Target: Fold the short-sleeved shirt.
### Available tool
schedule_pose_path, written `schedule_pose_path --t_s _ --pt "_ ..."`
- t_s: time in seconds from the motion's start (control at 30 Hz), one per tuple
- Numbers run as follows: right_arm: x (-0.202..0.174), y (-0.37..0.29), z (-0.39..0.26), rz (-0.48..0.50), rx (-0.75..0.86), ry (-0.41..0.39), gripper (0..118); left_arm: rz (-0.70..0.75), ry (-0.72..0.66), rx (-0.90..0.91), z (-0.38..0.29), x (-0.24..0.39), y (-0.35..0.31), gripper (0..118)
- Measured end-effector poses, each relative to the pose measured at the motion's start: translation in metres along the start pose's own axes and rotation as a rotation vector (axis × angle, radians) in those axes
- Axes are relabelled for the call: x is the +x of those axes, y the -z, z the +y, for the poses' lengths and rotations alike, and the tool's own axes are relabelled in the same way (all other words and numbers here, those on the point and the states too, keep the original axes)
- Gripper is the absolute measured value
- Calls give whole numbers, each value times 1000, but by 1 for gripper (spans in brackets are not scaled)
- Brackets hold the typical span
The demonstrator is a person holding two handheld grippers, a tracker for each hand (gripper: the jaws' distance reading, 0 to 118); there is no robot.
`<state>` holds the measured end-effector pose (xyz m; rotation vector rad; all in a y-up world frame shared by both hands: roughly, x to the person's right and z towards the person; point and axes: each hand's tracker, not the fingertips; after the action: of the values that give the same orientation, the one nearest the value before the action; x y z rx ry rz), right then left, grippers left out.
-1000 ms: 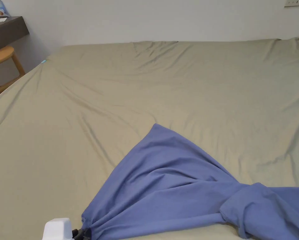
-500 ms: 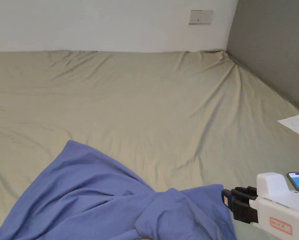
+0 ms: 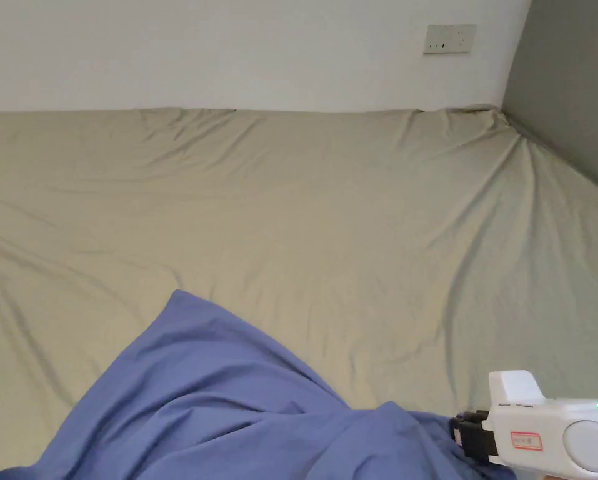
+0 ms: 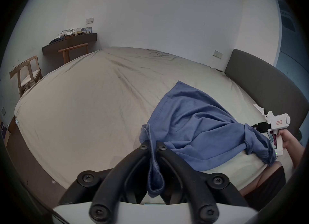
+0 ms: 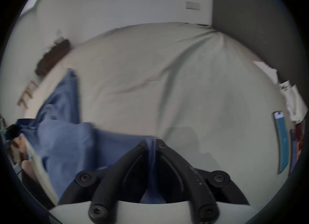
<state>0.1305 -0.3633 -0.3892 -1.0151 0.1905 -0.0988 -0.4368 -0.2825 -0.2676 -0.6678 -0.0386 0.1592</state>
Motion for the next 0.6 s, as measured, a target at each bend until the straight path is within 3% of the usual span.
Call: schedule_pose_path --t_s 0.07,0.23,0.37,0.47,0.6 --pt "-11 -7 -6 -59 23 -104 10 -10 -2 6 4 1 -2 3" --pt "-4 -63 11 -121 291 -26 9 -17 -42 42 32 -15 -13 3" --pt "-3 -133 43 -131 450 -81 9 -80 -107 124 82 -32 -40 3" --pt "-12 -191 65 -165 587 -126 9 -101 -75 212 123 -33 -65 3" --pt "-26 -262 93 -126 732 -147 10 -108 -24 316 176 -33 -92 3"
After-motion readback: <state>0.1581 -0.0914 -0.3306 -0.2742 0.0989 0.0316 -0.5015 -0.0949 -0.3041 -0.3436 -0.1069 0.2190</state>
